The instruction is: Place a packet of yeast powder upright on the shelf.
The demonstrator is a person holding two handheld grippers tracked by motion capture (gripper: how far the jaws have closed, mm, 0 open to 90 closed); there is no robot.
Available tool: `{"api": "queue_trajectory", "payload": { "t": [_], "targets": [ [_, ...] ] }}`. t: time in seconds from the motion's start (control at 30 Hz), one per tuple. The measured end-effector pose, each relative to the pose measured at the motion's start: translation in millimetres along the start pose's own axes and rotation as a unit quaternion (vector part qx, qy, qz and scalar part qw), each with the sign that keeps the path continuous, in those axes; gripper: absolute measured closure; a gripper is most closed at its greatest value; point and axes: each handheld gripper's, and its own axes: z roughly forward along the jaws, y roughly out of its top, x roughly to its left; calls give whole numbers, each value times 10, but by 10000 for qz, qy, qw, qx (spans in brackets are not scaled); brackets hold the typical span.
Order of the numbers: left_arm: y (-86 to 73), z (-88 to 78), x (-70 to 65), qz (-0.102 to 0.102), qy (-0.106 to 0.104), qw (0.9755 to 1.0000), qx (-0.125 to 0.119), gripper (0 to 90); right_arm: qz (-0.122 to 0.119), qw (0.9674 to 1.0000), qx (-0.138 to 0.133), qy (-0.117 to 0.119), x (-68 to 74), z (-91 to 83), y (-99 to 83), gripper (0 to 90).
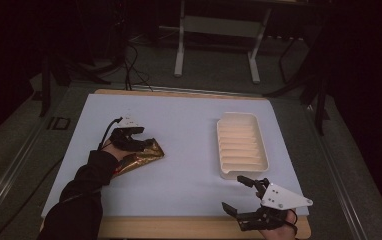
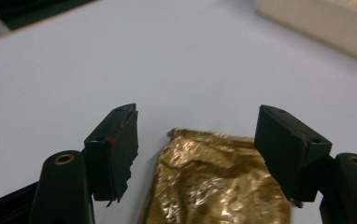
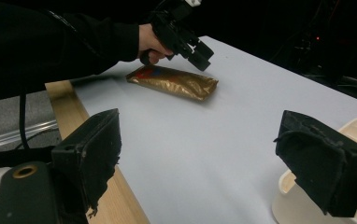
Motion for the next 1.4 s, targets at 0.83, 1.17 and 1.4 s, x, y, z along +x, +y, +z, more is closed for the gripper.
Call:
{"api": "queue_trajectory", "payload": {
  "t": [0.83, 1.17, 1.4],
  "targets": [
    [-45, 304, 51, 188, -44, 9952, 963, 446, 10, 9999, 95, 56, 3, 26, -18, 145],
    [-29, 336, -18, 273, -66, 9919, 1235, 675, 2, 9999, 102, 68, 14, 25, -15, 146],
    [-33, 319, -55, 386, 93, 9919, 1203, 845, 20, 9999, 114, 87, 7, 29, -17, 150]
  ]
}}
